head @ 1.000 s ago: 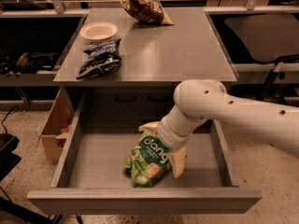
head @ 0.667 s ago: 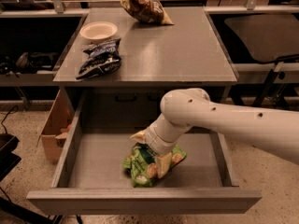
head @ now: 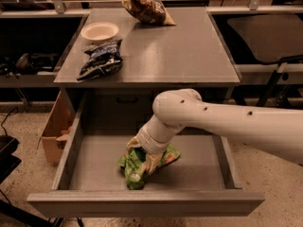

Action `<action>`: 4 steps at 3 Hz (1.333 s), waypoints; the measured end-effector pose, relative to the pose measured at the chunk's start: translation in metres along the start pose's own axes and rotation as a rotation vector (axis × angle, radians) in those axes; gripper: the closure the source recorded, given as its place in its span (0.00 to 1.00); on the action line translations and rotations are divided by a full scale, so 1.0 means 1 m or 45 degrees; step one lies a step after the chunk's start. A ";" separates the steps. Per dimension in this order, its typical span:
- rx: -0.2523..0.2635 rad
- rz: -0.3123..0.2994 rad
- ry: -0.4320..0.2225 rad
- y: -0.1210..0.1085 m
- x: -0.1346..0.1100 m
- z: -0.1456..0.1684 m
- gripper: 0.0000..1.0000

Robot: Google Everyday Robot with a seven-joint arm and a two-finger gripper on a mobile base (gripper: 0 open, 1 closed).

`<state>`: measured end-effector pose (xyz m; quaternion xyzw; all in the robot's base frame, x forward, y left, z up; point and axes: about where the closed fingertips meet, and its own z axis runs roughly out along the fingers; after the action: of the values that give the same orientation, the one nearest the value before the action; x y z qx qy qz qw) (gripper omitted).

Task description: Pick green rice chip bag from top drawer and place on counter

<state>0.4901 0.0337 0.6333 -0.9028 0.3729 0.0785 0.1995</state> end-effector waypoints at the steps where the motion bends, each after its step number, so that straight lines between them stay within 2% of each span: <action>1: -0.025 0.002 0.075 -0.009 0.007 -0.036 0.87; 2: -0.067 0.028 0.229 -0.012 0.021 -0.110 1.00; 3: -0.080 0.084 0.386 -0.015 0.033 -0.205 1.00; 4: -0.106 0.171 0.508 -0.022 0.055 -0.278 1.00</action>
Offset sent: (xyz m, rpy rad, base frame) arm 0.0285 -0.1153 0.1989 -0.3444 -0.1265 -0.1156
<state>0.5425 -0.1040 0.8767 -0.8809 0.4609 -0.0731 0.0785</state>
